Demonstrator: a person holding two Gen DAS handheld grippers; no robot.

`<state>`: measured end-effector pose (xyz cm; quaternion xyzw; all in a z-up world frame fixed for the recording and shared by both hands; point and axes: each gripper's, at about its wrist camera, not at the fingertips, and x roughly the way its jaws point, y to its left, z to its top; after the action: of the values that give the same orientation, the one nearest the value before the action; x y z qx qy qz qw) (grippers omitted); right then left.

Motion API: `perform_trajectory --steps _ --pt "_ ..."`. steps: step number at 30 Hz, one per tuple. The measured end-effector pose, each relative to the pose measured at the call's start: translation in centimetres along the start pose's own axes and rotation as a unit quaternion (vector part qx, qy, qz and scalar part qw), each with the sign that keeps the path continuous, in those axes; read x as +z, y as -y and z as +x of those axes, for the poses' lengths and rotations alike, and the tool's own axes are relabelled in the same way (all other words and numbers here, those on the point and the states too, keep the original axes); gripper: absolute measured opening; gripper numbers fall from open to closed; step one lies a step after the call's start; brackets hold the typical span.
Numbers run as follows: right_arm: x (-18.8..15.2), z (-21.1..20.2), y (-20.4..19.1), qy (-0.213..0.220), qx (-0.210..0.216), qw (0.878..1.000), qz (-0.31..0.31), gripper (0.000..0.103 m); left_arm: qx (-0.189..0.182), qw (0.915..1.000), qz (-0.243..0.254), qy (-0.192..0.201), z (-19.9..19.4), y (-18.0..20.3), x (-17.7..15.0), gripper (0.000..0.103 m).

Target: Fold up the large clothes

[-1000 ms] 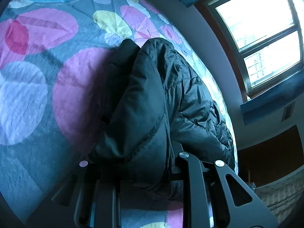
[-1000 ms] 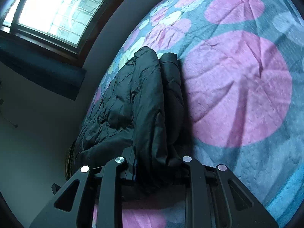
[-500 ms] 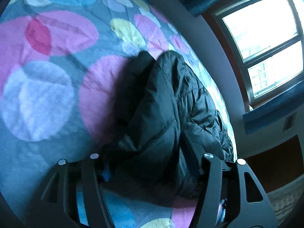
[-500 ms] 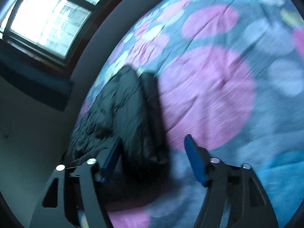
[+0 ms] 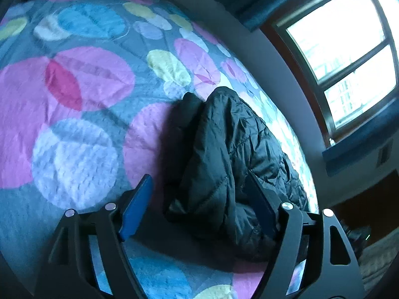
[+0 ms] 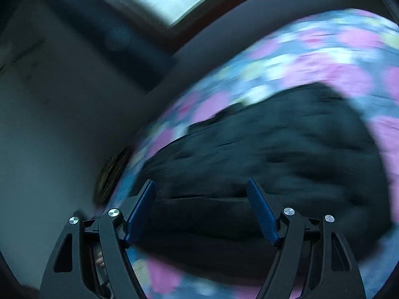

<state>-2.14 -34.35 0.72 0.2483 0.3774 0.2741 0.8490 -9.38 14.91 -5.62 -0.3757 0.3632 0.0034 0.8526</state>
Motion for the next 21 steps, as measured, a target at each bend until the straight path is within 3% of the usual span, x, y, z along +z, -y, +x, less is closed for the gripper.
perform_trajectory --steps 3,6,10,16,21 --pt "0.4 4.2 -2.8 -0.050 0.037 0.998 -0.032 0.074 0.003 0.9998 0.018 -0.005 0.2 0.1 0.3 0.078" --pt "0.0 8.0 -3.5 -0.087 0.022 0.995 -0.044 0.074 0.003 0.9996 0.024 -0.016 0.5 -0.2 0.4 0.080" --pt "-1.8 12.3 -1.4 -0.138 -0.003 0.990 -0.010 0.075 0.004 0.9984 0.047 -0.031 1.1 -0.1 0.5 0.080" --pt "-2.6 12.2 -1.9 -0.133 -0.008 0.991 -0.021 0.076 0.020 0.9986 0.041 -0.027 1.9 -0.3 1.3 0.080" --pt "-1.4 10.6 -3.0 -0.111 0.001 0.993 -0.029 0.076 0.027 0.9979 0.051 -0.027 2.4 0.3 3.0 0.082"
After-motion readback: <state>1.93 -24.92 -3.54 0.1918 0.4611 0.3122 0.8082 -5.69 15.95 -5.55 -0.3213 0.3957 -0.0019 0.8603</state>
